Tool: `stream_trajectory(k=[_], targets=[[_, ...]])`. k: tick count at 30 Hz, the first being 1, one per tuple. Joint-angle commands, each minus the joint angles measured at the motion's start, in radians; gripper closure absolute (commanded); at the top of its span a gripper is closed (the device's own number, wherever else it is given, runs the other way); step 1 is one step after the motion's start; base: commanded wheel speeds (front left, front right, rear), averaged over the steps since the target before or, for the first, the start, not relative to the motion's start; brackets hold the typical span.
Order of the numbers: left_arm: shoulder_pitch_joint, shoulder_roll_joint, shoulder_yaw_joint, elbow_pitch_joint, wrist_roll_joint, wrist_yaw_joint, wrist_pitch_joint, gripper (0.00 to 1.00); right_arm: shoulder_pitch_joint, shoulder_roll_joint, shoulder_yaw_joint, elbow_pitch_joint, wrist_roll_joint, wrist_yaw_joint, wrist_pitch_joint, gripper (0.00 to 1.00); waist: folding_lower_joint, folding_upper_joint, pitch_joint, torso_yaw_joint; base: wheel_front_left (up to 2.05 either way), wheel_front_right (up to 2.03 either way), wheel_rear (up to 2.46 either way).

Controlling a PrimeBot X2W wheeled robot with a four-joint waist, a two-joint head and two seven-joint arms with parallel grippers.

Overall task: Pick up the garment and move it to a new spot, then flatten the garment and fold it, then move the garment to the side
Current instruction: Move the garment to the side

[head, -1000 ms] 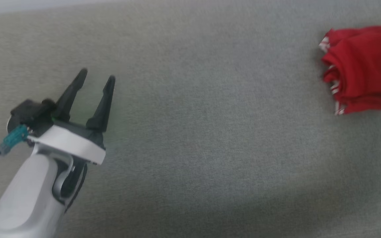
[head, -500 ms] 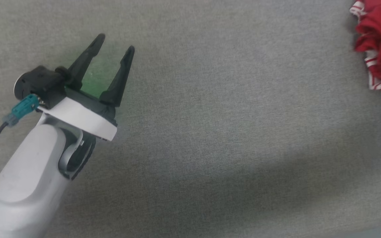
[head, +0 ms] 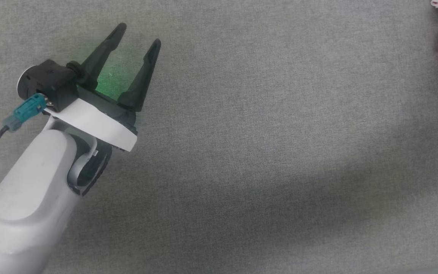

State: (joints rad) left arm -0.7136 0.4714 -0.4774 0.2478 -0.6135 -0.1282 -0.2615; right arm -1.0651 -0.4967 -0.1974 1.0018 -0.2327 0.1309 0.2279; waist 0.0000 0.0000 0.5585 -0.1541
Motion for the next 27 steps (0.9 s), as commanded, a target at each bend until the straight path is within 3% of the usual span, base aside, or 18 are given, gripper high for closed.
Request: stream_trajectory(k=[1,2,3,4,14,27], targets=[[-0.008,0.002,0.005,0.001,-0.004,-0.003,-0.004,0.0,-0.015,0.004,-0.009,0.001,-0.006,0.0,-0.007,0.62,0.0,0.0,-0.001,0.001,0.0,0.0,0.0],[-0.006,0.003,0.008,0.001,-0.005,-0.003,-0.004,0.0,-0.018,0.006,-0.024,0.004,-0.019,0.0,-0.007,0.51,0.0,0.0,-0.002,0.001,0.0,0.0,0.0],[-0.004,0.004,0.01,0.001,-0.006,-0.003,-0.004,0.0,-0.022,0.011,-0.034,0.006,-0.03,0.0,-0.013,0.18,0.0,0.0,-0.005,0.002,0.0,0.0,0.0],[0.0,0.007,0.014,0.002,-0.007,-0.003,-0.004,0.0,-0.026,0.01,-0.05,0.006,-0.041,0.0,-0.018,0.0,0.0,0.0,-0.008,0.002,0.0,0.0,0.0],[0.078,0.014,0.082,-0.006,0.002,-0.003,-0.004,0.0,-0.051,0.057,-0.101,0.03,-0.086,0.0,-0.079,0.0,0.0,0.0,-0.083,0.004,0.0,0.0,0.0],[0.235,0.007,0.183,0.033,0.03,-0.003,-0.004,0.0,0.014,0.203,-0.115,0.055,-0.068,0.0,-0.215,0.0,0.0,0.0,-0.259,0.054,0.0,0.0,0.0]])
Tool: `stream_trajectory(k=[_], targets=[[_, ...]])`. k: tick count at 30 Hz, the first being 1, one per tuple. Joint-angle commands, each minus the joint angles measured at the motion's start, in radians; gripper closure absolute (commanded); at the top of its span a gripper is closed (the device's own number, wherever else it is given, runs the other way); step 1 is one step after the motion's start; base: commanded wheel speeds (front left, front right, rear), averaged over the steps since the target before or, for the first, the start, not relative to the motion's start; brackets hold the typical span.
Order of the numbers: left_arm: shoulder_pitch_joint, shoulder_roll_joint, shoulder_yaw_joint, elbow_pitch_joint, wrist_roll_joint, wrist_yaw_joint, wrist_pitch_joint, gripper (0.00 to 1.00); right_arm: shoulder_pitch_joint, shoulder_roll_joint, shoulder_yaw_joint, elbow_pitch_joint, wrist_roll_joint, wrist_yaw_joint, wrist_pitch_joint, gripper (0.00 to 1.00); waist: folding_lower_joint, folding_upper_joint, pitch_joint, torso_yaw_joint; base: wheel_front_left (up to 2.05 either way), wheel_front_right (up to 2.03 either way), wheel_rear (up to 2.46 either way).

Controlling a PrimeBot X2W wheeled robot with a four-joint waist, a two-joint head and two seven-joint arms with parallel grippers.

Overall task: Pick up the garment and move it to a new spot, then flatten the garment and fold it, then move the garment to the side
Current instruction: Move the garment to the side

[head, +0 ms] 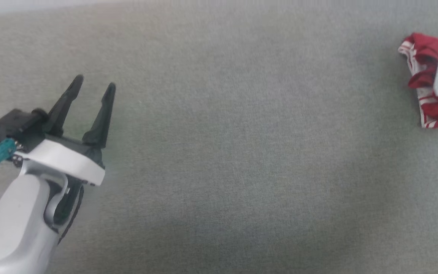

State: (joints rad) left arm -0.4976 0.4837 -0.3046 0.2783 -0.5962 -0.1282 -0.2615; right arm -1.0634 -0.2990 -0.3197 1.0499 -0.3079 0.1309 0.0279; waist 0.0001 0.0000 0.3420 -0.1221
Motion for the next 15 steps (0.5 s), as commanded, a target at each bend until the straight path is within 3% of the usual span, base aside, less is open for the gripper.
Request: stream_trajectory(k=[1,15], targets=[[0.032,-0.007,0.02,0.007,0.018,-0.003,-0.004,0.0,0.022,0.014,0.015,0.014,0.012,0.0,-0.027,0.0,-0.0001,0.0,-0.058,0.029,0.0,0.0,0.0],[0.299,-0.032,0.226,0.021,0.025,0.038,-0.004,0.0,0.163,0.111,0.168,0.132,0.154,0.0,-0.216,0.0,-0.0001,0.0,-0.263,0.09,0.0,0.0,0.0]])
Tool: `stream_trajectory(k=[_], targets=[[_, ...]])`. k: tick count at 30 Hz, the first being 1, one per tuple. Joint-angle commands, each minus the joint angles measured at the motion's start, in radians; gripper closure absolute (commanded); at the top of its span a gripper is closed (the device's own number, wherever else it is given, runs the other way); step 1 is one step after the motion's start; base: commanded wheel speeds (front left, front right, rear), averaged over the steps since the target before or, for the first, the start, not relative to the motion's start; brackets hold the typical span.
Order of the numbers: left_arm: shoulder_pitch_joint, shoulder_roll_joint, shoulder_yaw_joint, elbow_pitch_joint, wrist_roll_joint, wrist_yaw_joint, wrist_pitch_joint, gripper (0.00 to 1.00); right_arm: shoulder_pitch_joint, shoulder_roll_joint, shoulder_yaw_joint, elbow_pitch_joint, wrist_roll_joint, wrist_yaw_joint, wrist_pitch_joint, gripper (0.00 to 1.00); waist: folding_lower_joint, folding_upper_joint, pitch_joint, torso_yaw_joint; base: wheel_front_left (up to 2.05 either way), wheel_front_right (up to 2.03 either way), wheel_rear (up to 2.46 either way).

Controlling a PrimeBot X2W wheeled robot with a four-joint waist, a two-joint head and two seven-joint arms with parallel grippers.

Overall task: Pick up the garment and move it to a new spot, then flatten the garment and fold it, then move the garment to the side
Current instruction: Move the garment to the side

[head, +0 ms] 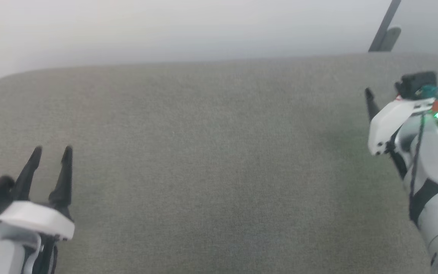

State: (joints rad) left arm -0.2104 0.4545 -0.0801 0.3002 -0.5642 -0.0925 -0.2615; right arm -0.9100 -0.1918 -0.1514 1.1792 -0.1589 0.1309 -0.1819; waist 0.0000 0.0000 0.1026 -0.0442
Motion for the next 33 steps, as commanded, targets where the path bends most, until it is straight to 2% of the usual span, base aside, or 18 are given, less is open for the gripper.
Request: stream_trajectory(k=[1,7,14,20,27,33], targets=[[0.029,-0.006,0.011,-0.004,-0.008,0.004,-0.004,0.0,0.018,0.008,0.011,0.007,0.018,0.0,-0.017,0.0,0.0,0.0,-0.034,0.014,0.0,0.0,0.0],[0.133,-0.012,0.066,-0.031,-0.016,-0.011,-0.004,0.0,0.095,0.038,0.078,0.004,0.086,0.0,-0.062,0.0,0.0,0.0,-0.09,0.025,0.0,0.0,0.0],[0.232,-0.025,0.142,-0.067,-0.003,-0.026,-0.004,0.0,0.203,0.05,0.152,-0.074,0.156,0.0,-0.08,0.0,0.0,0.0,-0.123,0.028,0.0,0.0,0.0],[0.3,-0.035,0.198,-0.084,0.015,-0.035,-0.004,0.0,0.315,0.051,0.179,-0.215,0.218,0.0,-0.084,0.0,0.0,0.0,-0.137,0.029,0.0,0.0,0.0],[0.342,-0.058,0.233,-0.109,0.048,-0.037,-0.004,0.0,0.497,0.061,0.145,-0.434,0.243,0.0,-0.084,0.0,0.0,0.0,-0.141,0.032,0.0,0.0,0.0],[0.36,-0.063,0.237,-0.119,0.04,-0.038,-0.004,0.0,0.611,0.082,0.109,-0.547,0.239,0.0,-0.084,0.0,0.0,0.0,-0.139,0.028,0.0,0.0,0.0]])
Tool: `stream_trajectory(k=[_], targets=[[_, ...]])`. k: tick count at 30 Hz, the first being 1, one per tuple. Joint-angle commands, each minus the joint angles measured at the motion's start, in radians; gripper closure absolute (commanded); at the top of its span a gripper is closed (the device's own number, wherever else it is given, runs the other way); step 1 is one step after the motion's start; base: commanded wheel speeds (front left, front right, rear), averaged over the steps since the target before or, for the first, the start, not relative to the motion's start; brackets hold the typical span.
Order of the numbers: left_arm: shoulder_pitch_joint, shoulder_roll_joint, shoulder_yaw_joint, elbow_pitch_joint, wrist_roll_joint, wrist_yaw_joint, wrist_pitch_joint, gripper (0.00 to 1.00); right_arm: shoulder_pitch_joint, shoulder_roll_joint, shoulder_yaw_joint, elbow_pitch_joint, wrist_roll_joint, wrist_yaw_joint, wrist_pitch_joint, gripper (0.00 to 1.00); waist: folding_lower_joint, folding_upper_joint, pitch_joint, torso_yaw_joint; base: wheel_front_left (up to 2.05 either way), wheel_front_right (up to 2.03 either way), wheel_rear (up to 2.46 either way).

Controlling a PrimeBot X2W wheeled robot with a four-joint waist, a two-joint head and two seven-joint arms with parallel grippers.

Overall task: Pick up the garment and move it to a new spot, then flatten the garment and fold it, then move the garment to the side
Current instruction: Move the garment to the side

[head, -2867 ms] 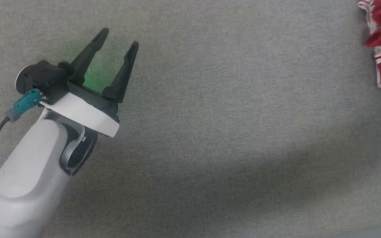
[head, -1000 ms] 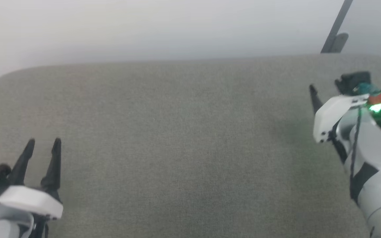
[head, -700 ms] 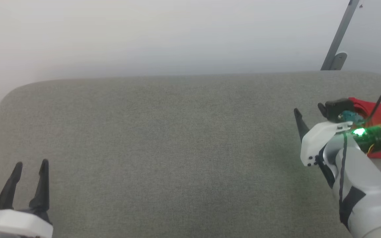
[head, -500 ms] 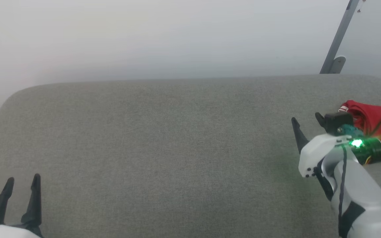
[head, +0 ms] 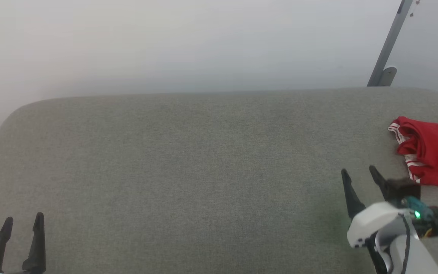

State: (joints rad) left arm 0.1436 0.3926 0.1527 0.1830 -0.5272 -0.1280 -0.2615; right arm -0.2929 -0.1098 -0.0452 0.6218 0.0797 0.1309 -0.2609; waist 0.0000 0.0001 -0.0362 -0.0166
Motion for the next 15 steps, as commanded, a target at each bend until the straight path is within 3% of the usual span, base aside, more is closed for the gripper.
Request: stream_trajectory(k=[1,15], targets=[[0.008,-0.002,0.003,-0.004,0.002,-0.002,-0.004,0.0,0.012,0.005,-0.005,-0.008,0.0,0.0,-0.003,0.0,0.0,-0.0001,0.0,-0.001,0.0,0.0,0.0],[0.019,-0.007,0.0,-0.022,0.003,-0.003,-0.004,0.0,0.174,0.053,-0.06,-0.234,-0.016,0.0,0.072,0.0,0.0,-0.0001,0.009,-0.012,0.0,0.0,0.0]])
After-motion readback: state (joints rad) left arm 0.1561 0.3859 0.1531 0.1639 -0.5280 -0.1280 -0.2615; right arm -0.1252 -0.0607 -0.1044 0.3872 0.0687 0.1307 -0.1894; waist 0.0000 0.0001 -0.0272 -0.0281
